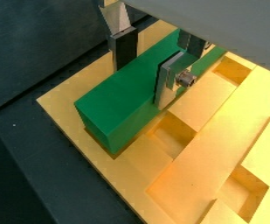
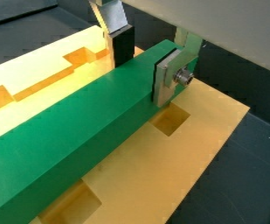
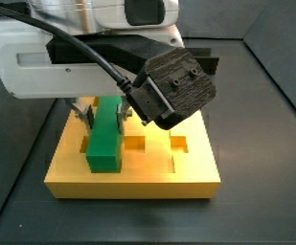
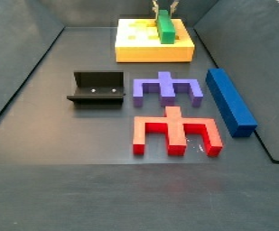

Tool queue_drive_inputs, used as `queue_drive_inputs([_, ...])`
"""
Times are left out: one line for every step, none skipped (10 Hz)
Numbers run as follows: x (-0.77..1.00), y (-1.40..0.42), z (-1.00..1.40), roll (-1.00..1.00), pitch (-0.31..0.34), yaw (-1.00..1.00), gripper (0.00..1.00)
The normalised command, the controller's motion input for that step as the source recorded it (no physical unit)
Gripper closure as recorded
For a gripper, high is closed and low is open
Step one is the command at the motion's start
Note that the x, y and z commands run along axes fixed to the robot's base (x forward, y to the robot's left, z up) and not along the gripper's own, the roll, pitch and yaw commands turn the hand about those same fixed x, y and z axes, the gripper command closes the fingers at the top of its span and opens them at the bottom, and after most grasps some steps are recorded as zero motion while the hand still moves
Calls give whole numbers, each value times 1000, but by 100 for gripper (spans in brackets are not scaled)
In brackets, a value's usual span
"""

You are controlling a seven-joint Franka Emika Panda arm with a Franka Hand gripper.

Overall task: Pick up the green object. Move up. Move to above the board. Insert the green object.
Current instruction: Insert the green object.

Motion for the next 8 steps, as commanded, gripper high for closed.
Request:
queue_drive_inputs([0,0,-254,56,-43,17,100])
queue_drive_inputs([0,0,-326,71,-41,17,100])
queue_drive_inputs([-109,0,-263,11,-60,0,100])
queue_drive_inputs([0,-6,-231,0,-63,0,100])
queue_drive_inputs([0,-6,-274,0,-54,0,100])
queue_drive_inputs([0,-11,-280,0,-69,0,100])
queue_drive_inputs([0,0,0,6,0,0,100])
queue_drive_inputs([0,0,0,0,0,0,100])
